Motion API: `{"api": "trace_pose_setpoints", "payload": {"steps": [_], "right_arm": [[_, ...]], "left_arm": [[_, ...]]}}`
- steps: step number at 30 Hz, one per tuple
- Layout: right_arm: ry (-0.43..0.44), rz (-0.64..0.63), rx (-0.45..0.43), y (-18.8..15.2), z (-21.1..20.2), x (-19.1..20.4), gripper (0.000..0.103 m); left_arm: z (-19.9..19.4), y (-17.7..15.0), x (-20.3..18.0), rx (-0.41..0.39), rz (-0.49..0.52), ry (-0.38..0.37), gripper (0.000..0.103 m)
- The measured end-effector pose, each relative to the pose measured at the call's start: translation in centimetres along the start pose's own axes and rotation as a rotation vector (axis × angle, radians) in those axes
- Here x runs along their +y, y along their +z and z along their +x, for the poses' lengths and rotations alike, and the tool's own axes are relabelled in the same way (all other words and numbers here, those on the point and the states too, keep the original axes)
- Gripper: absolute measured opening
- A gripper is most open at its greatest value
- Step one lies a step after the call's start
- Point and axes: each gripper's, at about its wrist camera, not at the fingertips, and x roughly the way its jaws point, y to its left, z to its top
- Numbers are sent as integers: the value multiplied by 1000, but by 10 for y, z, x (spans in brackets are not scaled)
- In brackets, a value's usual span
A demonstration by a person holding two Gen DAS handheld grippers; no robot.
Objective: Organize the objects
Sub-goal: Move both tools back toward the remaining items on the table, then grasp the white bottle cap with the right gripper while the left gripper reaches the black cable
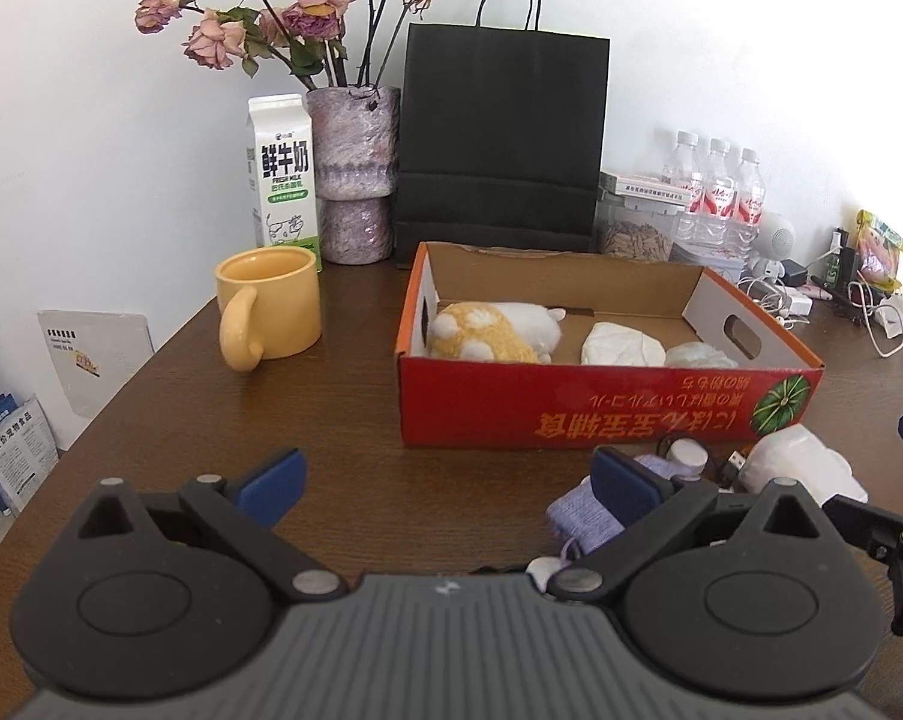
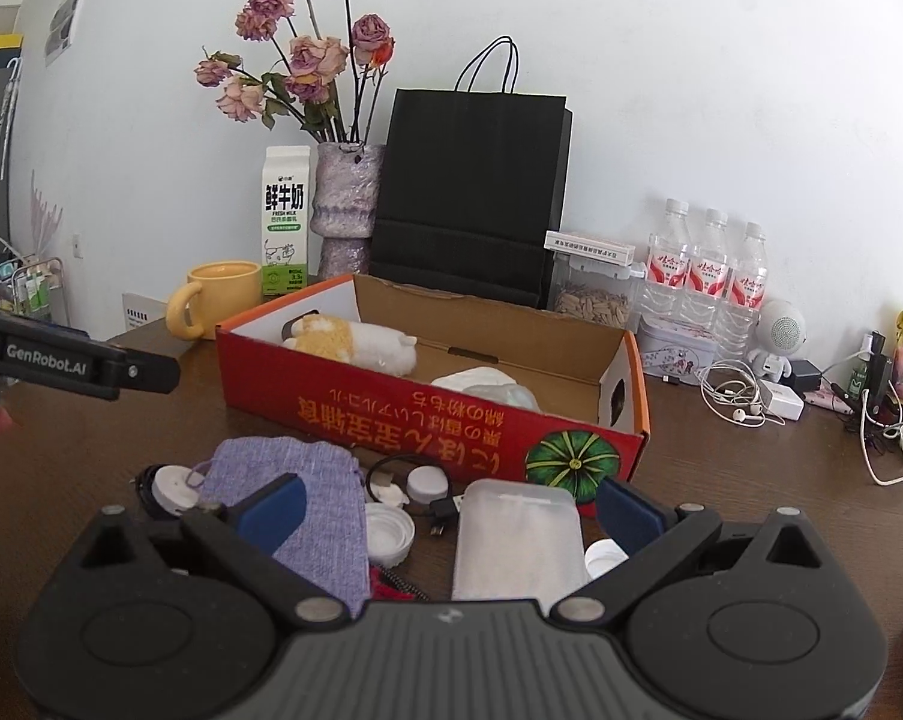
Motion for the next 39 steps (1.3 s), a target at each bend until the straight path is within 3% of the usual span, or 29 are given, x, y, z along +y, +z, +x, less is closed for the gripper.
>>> {"api": "trace_pose_setpoints", "payload": {"steps": [9, 14, 18, 20, 27, 29, 35, 39], "right_arm": [[121, -88, 6, 1, 6, 53, 99], [181, -207, 35, 1, 28, 91, 72], [211, -291, 40, 0, 41, 112, 58], [222, -317, 44, 0, 46, 119, 47], [260, -377, 54, -4, 51, 129, 27], [273, -381, 59, -6, 52, 129, 21], [280, -382, 46, -10, 51, 128, 19], [285, -369, 37, -11, 51, 126, 18]], "left_arm": [[-2, -29, 29, 63, 24, 46, 103], [3, -37, 40, 86, 17, 5, 98], [5, -36, 47, 84, -15, -59, 91], [10, -34, 47, 90, -20, -91, 82], [31, -33, 41, 138, -40, -199, 54], [33, -32, 41, 141, -56, -232, 41], [36, -31, 43, 145, -112, -282, 39], [40, -33, 37, 163, -94, -279, 40]]}}
